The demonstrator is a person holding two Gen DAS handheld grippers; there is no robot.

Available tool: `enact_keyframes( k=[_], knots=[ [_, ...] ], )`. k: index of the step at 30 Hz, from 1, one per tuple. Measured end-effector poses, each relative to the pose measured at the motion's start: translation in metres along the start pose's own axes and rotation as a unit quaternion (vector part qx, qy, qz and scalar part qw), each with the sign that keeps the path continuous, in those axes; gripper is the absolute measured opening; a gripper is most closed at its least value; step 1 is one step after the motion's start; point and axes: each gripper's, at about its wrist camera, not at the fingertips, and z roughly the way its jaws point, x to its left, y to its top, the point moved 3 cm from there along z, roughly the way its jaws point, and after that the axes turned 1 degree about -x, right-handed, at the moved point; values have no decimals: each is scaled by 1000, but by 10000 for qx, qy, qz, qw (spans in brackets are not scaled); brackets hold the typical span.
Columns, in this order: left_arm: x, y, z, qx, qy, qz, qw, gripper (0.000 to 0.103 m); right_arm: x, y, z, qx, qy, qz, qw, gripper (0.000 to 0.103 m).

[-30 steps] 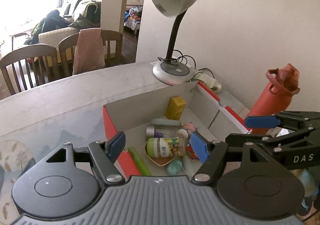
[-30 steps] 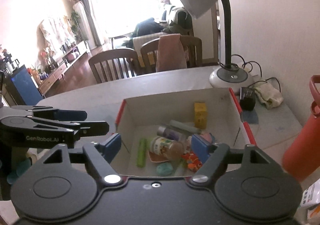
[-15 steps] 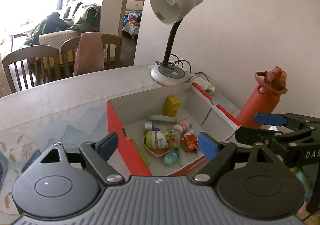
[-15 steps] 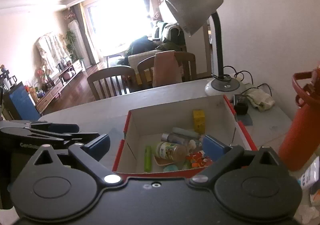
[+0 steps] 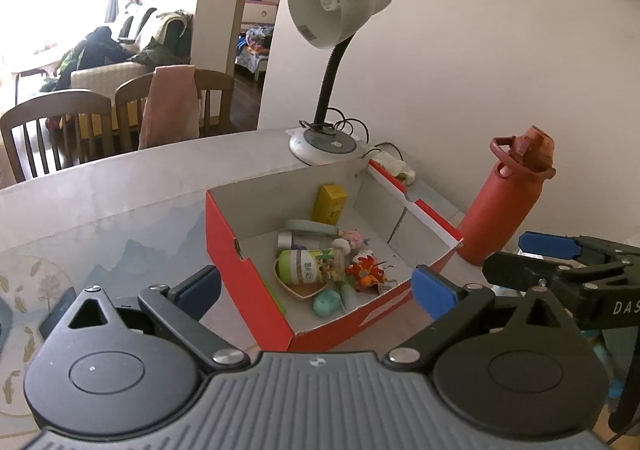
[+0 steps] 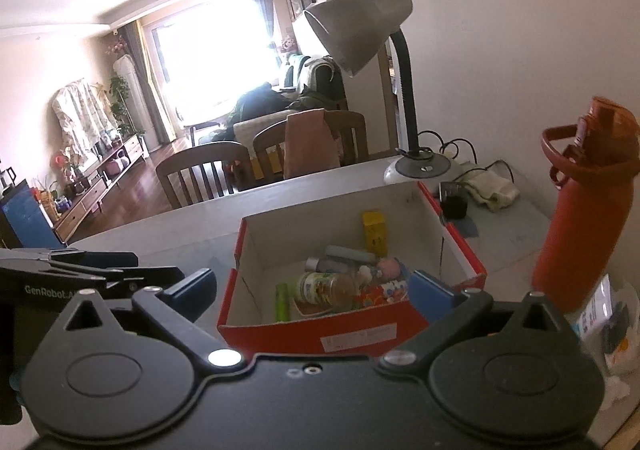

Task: Organize rigid objects

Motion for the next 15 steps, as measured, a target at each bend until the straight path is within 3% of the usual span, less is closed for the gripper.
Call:
enact_keyframes(
  k=[15],
  knots=[
    [-23, -7, 2, 36, -57, 374, 9993, 102, -5, -9, -10, 93, 31, 69, 9999, 102]
  ],
)
